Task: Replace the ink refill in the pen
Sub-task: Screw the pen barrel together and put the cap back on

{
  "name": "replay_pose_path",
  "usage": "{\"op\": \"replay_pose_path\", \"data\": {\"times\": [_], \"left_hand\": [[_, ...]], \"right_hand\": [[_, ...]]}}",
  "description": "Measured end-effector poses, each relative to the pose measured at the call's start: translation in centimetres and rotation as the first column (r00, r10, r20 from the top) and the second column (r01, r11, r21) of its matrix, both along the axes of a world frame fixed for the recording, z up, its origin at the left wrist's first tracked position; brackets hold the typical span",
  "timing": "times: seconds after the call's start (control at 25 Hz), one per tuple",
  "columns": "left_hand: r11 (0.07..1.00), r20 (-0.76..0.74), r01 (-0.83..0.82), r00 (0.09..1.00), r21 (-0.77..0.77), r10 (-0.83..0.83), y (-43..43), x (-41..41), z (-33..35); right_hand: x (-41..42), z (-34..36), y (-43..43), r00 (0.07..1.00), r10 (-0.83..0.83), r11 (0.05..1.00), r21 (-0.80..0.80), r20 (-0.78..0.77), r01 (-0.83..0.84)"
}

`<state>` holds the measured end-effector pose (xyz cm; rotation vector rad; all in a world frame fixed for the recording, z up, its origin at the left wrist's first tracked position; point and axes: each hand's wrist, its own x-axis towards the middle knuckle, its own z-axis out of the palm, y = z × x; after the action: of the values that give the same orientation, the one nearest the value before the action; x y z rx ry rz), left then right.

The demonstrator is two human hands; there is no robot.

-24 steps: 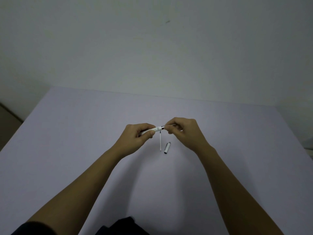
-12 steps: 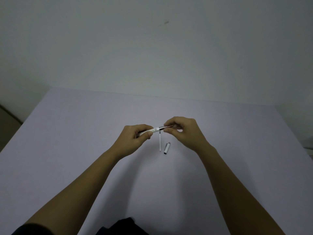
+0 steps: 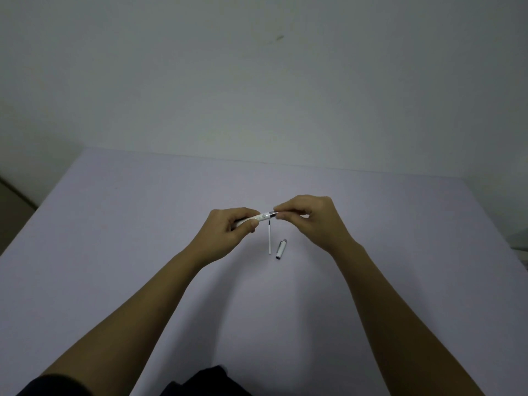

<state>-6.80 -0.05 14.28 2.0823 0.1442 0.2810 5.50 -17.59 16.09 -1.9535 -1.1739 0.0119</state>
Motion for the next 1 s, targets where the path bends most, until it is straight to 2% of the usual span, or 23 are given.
{"op": "replay_pose_path", "data": {"times": [0.2,0.4,0.48,0.6,0.68,0.8,1.0], "left_hand": [[0.999,0.036,-0.008,0.999,0.042,0.006,-0.2,0.1,-0.3],[0.996,0.082,-0.062,0.995,0.070,0.057,-0.4,0.3,-0.9],[0.996,0.075,-0.090,0.993,0.021,0.088,-0.1,0.3,-1.0],[0.991,0.056,-0.126,0.990,-0.039,0.128,0.7,0.4,-1.2],[0.988,0.037,-0.144,0.989,-0.048,0.145,1.1,0.6,-1.5],[0.979,0.002,-0.193,0.981,-0.071,0.193,1.6,1.1,-2.3],[0.977,-0.032,-0.206,0.978,-0.061,0.204,1.9,2.1,-3.5]], "right_hand": [[0.0,0.0,0.2,0.997,-0.064,0.997,-0.048,-0.048,0.062],[0.2,-0.4,0.8,0.993,-0.070,0.997,-0.021,-0.096,0.068],[0.7,-1.2,0.8,0.957,-0.107,0.994,-0.001,-0.268,0.111],[2.0,-3.9,0.7,0.841,-0.288,0.951,-0.031,-0.457,0.309],[2.7,-6.8,0.5,0.782,-0.440,0.896,-0.153,-0.442,0.417],[2.7,-11.6,0.5,0.732,-0.575,0.809,-0.390,-0.365,0.440],[2.1,-16.2,1.9,0.647,-0.697,0.681,-0.567,-0.309,0.464]]}}
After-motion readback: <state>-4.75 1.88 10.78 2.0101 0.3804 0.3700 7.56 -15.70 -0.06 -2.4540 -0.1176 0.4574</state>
